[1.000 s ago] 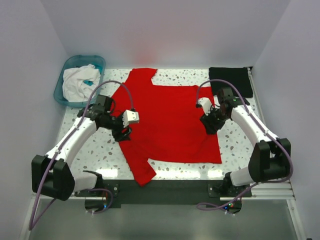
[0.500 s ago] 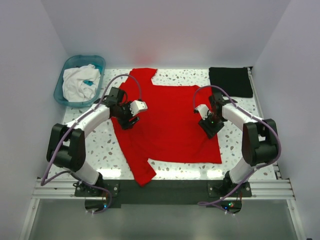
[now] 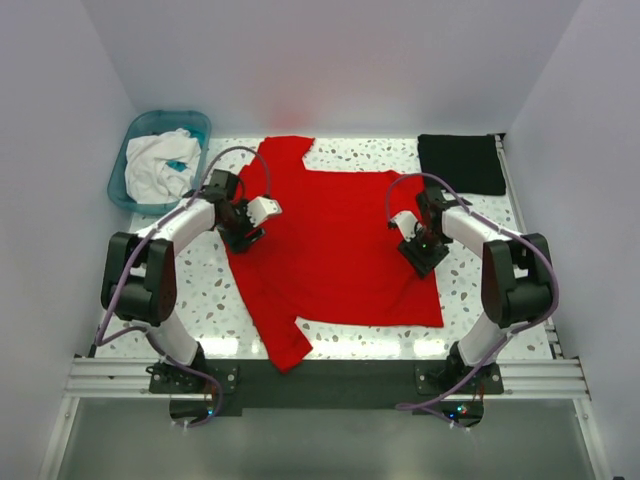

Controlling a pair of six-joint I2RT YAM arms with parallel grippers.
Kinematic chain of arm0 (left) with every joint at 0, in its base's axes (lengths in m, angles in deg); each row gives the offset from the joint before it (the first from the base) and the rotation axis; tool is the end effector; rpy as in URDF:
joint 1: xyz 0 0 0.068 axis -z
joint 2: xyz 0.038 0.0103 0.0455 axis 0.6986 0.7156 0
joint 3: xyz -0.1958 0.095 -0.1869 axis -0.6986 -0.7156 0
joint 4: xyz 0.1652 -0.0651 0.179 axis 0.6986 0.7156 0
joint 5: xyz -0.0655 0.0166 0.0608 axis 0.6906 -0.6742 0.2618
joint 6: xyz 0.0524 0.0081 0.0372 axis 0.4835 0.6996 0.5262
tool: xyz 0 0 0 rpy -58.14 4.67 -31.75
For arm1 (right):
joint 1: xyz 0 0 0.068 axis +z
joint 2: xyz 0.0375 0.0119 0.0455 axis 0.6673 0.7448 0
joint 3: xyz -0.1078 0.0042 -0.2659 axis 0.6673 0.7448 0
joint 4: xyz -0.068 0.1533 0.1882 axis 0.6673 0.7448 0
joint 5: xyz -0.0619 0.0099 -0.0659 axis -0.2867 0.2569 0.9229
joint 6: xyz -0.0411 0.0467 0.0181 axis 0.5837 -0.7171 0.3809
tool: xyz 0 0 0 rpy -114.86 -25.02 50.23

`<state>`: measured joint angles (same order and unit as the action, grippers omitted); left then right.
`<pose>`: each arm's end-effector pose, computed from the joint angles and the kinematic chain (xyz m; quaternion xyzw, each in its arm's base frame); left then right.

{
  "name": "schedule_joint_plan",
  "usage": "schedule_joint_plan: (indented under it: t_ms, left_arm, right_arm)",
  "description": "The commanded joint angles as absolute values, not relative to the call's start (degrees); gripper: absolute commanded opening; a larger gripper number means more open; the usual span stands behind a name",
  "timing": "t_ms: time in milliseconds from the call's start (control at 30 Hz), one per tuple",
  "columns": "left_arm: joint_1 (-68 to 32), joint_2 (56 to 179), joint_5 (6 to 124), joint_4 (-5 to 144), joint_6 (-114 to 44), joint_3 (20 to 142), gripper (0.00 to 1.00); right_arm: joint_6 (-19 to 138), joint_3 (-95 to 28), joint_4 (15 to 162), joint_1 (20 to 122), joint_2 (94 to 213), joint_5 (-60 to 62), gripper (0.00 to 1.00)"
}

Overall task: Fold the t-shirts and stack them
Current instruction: Flatten the tshirt out

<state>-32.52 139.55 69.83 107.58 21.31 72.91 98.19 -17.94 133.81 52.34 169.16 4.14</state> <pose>0.3200 -0.0782 0.1953 0.4806 0.8510 -0.0544 0.2046 0.2872 0.0569 0.1756 -0.3632 0.9286 0.0234 0.0719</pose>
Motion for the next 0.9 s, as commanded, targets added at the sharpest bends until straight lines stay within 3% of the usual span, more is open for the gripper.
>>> schedule_joint_plan:
  t_ms: [0,167,267,433,633,867]
  left_arm:
    - [-38.2,138.4,68.2,114.7,26.1,76.2,0.63]
    - [-44.3,136.4,65.6,120.5,33.2,75.8,0.59]
    - [-47.1,133.5,70.6,123.4,35.1,77.9,0.58]
    - [-39.7,131.5,78.8,122.6,27.4,81.0,0.59]
    - [-30.6,137.2,76.0,115.4,20.7,79.9,0.63]
    - [-29.3,143.5,74.5,114.0,19.9,80.0,0.64]
  right_arm:
    - [98.8,-17.3,135.0,52.3,170.2,6.0,0.46]
    - [99.4,-16.8,135.1,52.3,170.4,6.2,0.46]
    - [99.5,-17.5,135.5,52.3,170.5,5.6,0.46]
    - [99.1,-18.8,135.9,52.3,170.7,4.8,0.45]
    - [98.7,-19.3,136.4,52.3,171.1,5.2,0.45]
    - [98.3,-19.7,136.6,52.3,172.1,6.5,0.44]
